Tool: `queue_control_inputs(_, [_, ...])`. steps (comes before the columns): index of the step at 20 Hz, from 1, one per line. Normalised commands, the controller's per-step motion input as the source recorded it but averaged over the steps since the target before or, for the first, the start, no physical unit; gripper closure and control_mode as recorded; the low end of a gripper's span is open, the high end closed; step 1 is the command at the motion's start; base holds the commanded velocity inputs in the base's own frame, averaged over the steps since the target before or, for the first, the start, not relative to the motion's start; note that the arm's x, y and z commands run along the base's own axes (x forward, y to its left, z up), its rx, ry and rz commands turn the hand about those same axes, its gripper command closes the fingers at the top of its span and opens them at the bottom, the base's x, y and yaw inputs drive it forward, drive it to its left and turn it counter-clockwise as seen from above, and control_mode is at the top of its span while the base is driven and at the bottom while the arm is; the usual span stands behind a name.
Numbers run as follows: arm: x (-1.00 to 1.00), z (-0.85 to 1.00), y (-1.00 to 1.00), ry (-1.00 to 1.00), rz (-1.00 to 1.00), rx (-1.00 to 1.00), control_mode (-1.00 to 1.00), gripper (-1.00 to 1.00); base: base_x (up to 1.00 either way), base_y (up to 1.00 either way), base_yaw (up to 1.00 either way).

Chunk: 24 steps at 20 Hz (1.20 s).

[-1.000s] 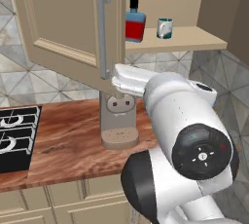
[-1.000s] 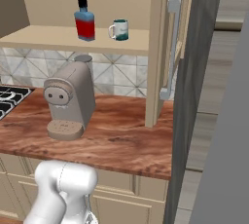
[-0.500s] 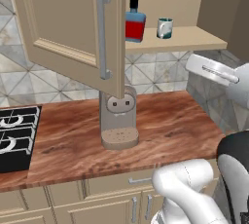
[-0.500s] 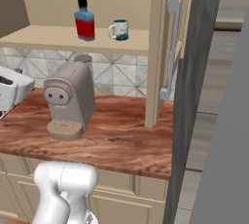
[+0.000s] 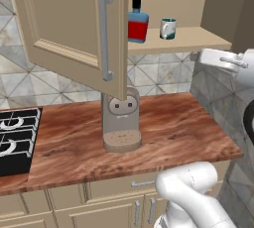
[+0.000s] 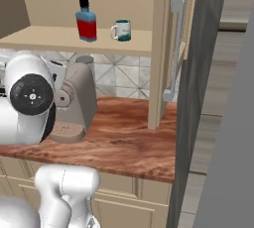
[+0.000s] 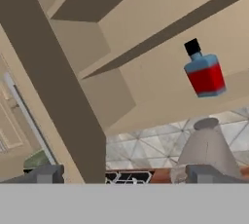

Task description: Open the cabinet directly in front. Then move the liquor and the mug to the dining counter with the candle on it.

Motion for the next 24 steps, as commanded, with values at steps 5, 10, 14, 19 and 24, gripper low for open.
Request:
queue_control_inputs(5, [0.82,0.00,0.49,0.00,0.16,0.00,-1.00,-1.00,0.00,0.00,0.00])
queue_control_inputs(10, [0.87,0.00,0.48,0.00,0.18,0.00,-1.00,-1.00,0.00,0.00,0.00])
queue_control_inputs(14, [0.66,0.00,0.72,0.02,0.28,0.00,-1.00,-1.00,0.00,0.00,0.00])
queue_control_inputs(19, [0.04,0.00,1.00,0.02,0.47,-0.05,-1.00,-1.00,0.00,0.00,0.00])
queue_control_inputs(24, [0.00,0.00,1.00,0.00,0.51,-0.05,-1.00,-1.00,0.00,0.00,0.00])
